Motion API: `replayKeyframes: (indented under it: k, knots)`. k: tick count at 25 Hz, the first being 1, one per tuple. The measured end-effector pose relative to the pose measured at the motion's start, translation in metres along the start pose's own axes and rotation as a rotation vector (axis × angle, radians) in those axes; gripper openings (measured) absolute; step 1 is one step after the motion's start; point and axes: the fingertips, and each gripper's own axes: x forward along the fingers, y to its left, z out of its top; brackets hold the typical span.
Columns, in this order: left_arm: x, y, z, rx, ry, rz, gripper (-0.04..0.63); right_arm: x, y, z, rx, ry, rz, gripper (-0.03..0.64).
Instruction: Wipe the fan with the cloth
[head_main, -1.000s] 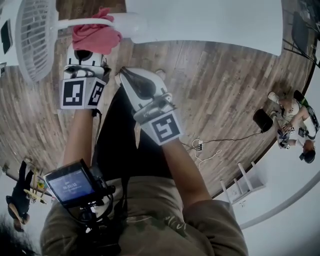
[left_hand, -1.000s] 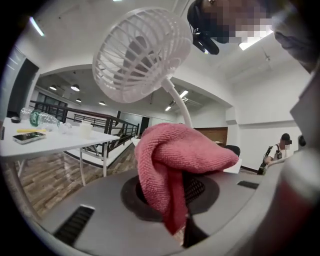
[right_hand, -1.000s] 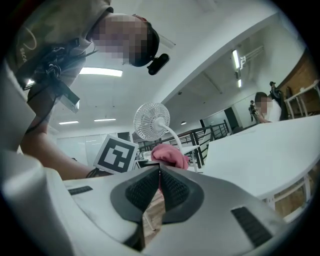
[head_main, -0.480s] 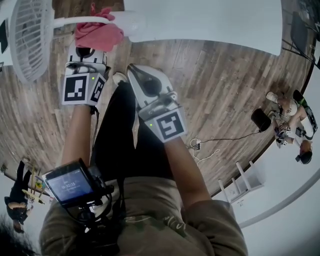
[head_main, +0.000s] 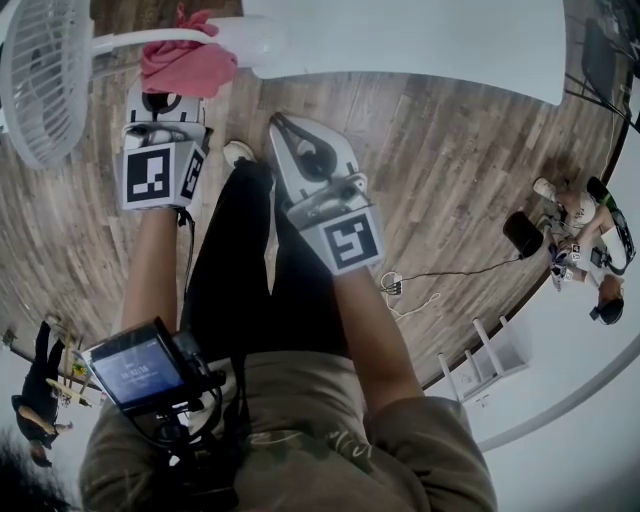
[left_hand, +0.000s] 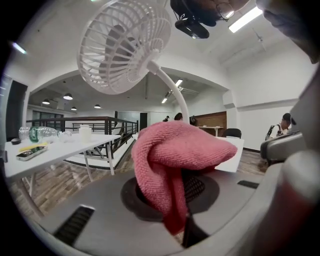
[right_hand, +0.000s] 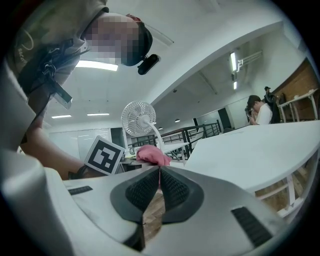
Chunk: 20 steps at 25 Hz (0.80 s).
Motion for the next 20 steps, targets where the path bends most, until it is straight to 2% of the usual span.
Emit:
replayKeyframes:
  k: [3,5,11,15,17,20]
  knots:
    - [0.0,-0.003,0.001,0.064,0.002,-0.006,0.08,-0.004,-0.003,-0.001,0.008,-0.002,-0.012,0.008]
    - [-0.001,-0.002,0.0,0.077,0.004,-0.002,0.08,-0.004,-0.003,0.0,0.012,-0.005,-0.012,0.008]
    - [-0.004,0.014,-0.009,-0.063,-0.002,0.0,0.08,-0.002,0.001,0.0,-0.019,0.006,-0.016,0.008]
    - [-0.003,0.017,-0.011,-0.032,0.006,0.016,0.08,-0.001,-0.004,0.002,-0.031,0.003,-0.038,0.008]
    - [-0.007,0.03,-0.019,-0.082,0.029,0.062,0.08,-0.001,-0.005,0.004,-0.034,0.0,-0.049,0.008]
    - [-0.02,0.055,-0.026,-0.226,0.001,0.105,0.081,-0.001,-0.002,0.01,-0.048,-0.007,-0.056,0.008]
